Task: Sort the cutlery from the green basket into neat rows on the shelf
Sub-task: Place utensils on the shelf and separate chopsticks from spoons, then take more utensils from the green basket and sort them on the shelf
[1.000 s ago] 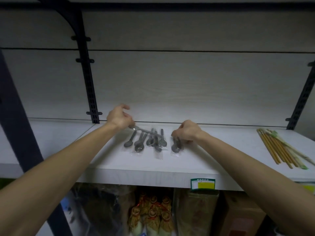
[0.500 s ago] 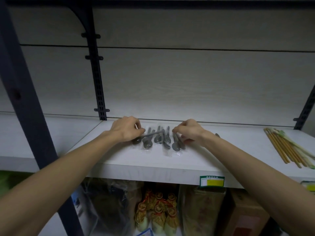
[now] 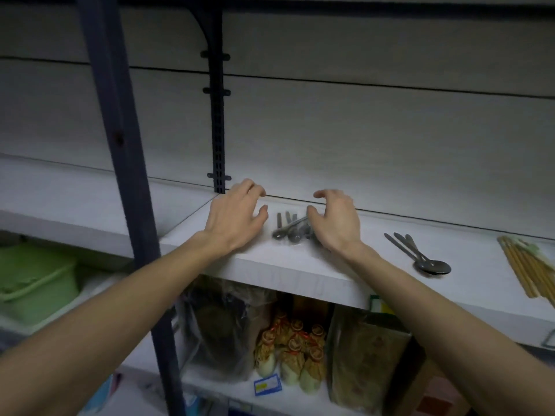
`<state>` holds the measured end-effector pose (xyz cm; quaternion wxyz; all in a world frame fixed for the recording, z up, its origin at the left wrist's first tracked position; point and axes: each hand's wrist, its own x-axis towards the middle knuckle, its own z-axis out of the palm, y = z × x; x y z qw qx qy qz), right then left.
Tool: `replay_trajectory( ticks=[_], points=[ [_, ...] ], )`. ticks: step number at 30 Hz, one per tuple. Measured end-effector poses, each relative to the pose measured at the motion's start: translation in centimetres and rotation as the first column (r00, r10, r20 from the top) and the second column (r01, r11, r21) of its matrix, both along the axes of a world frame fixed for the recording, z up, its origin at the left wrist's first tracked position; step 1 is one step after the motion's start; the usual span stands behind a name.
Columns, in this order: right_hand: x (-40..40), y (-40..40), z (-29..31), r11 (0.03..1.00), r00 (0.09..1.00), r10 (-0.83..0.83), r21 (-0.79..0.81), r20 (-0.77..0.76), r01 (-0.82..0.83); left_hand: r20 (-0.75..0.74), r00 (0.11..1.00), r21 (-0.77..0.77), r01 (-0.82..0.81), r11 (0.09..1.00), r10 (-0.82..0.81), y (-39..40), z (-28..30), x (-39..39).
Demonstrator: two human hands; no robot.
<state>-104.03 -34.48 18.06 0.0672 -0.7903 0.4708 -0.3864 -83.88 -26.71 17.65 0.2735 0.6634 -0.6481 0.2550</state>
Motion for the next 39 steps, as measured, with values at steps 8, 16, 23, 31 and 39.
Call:
replay_trajectory(
  ticks=[8,16,23,31,39],
  points=[
    [11.2,9.7,-0.7,0.861,0.96,0.266,-0.469,0.084,-0.197,0.276,0.956,-0.264,-0.023,0.964,0.098,11.9,1.1,9.0],
    [26.5,19.5,-6.2,0.655,0.807,0.588,-0.548,-0.063,-0.521,0.184,0.931,-0.175,-0.284,0.943,0.314,20.7,-2.4,24.4],
    [44.6,23.4,-15.3,0.815,0.813,0.578,-0.011,-0.074,-0.58,0.304,0.893,0.396,-0.435,0.808,0.332,27.2,-10.6,42.5],
    [60.8,21.8,-20.3,0.85,0.765,0.52,0.32,-0.38,-0.419,0.196,0.893,0.675,-0.423,0.605,0.406,30.1,-15.1,59.5],
    [72.5,18.0,-24.4,0.801,0.644,0.57,0.517,-0.509,-0.301,0.06,0.913,0.789,-0.291,0.541,0.403,27.2,-18.5,69.5]
  ],
)
